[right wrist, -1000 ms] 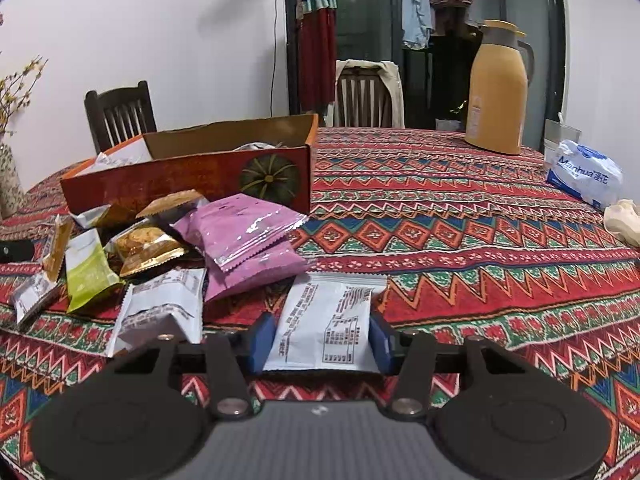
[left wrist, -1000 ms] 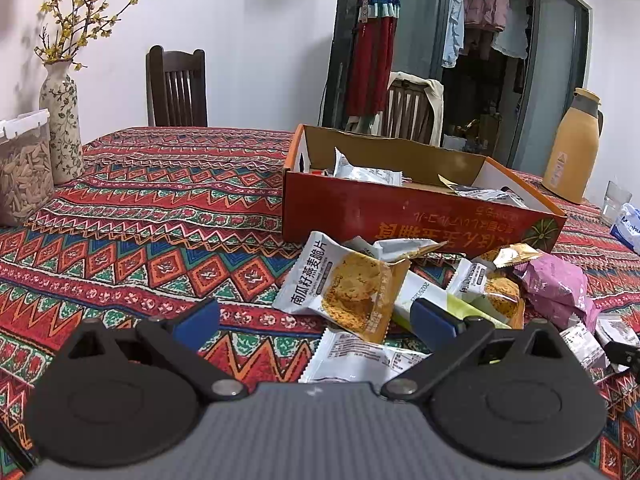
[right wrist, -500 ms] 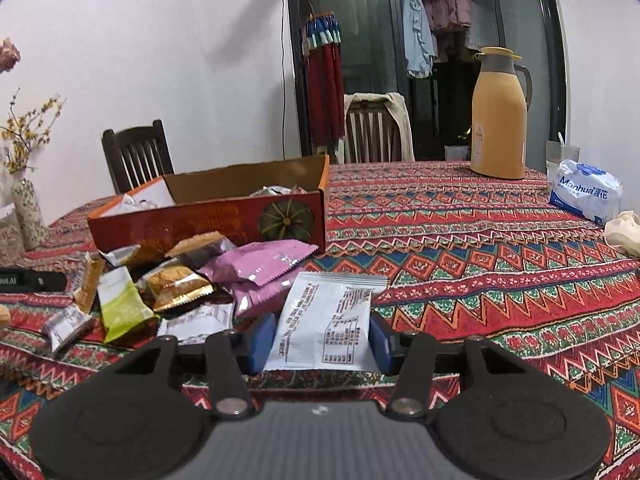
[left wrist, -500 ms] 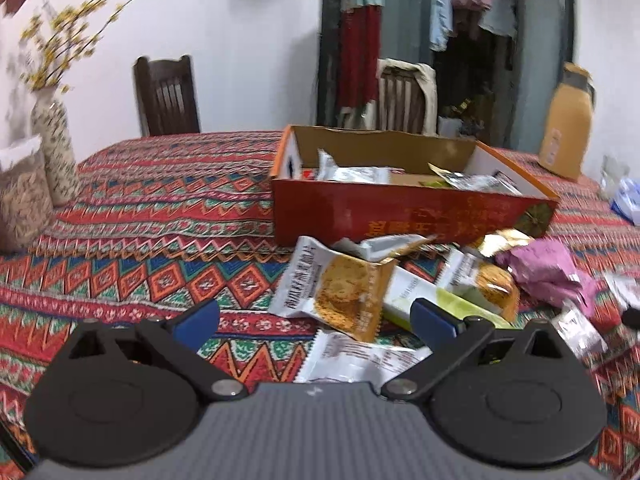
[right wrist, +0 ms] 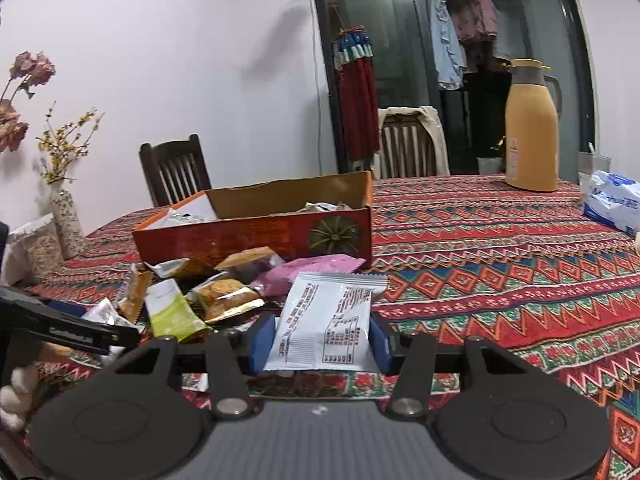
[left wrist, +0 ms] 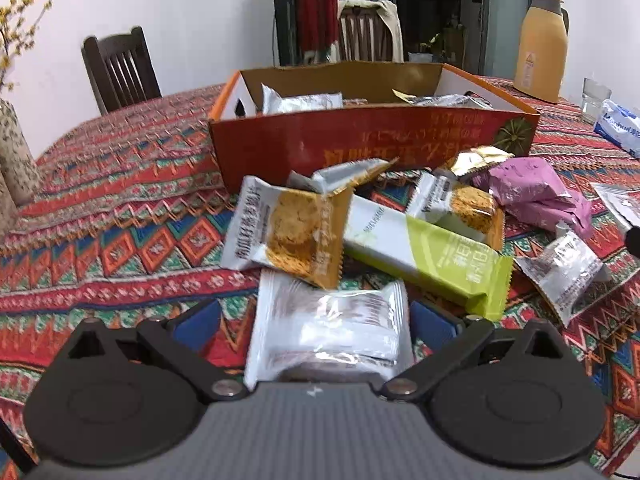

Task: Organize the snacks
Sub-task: 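Grasp a white snack packet with the left gripper while the right gripper holds its packet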

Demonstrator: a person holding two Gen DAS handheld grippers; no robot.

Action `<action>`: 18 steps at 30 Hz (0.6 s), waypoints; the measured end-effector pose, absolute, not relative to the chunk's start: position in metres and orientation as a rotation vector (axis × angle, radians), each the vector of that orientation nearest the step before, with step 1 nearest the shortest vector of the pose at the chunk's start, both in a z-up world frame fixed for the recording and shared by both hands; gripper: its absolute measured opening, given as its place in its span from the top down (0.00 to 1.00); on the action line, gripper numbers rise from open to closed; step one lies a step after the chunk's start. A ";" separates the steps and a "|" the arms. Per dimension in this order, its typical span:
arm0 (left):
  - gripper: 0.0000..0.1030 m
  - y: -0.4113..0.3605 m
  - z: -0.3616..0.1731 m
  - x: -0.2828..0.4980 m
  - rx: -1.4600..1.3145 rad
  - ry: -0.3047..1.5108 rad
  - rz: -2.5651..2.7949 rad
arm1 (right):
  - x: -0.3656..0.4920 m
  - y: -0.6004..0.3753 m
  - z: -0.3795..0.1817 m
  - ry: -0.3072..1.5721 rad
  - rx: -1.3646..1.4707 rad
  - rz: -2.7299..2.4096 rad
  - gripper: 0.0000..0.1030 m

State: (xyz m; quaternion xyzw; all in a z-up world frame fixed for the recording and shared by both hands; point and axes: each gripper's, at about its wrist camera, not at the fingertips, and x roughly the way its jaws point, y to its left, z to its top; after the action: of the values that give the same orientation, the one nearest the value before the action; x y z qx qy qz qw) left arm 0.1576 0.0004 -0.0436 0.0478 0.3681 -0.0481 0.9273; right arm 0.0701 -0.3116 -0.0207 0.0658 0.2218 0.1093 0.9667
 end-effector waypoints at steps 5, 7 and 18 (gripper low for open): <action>0.36 0.002 -0.042 0.149 0.074 0.741 -0.113 | 0.073 -0.307 -0.022 0.451 0.128 0.248 0.52; 0.39 -0.001 -0.041 0.146 0.084 0.728 -0.107 | 0.073 -0.307 -0.022 0.452 0.128 0.256 0.52; 0.51 0.003 -0.025 0.133 0.060 0.661 -0.112 | 0.073 -0.307 -0.021 0.446 0.120 0.263 0.52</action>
State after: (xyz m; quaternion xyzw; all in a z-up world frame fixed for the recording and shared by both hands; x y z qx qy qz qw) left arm 0.1332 0.0028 -0.0246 0.0295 0.3244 -0.0551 0.9439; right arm 0.0728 -0.3066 -0.0212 0.0593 0.2206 0.1298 0.9649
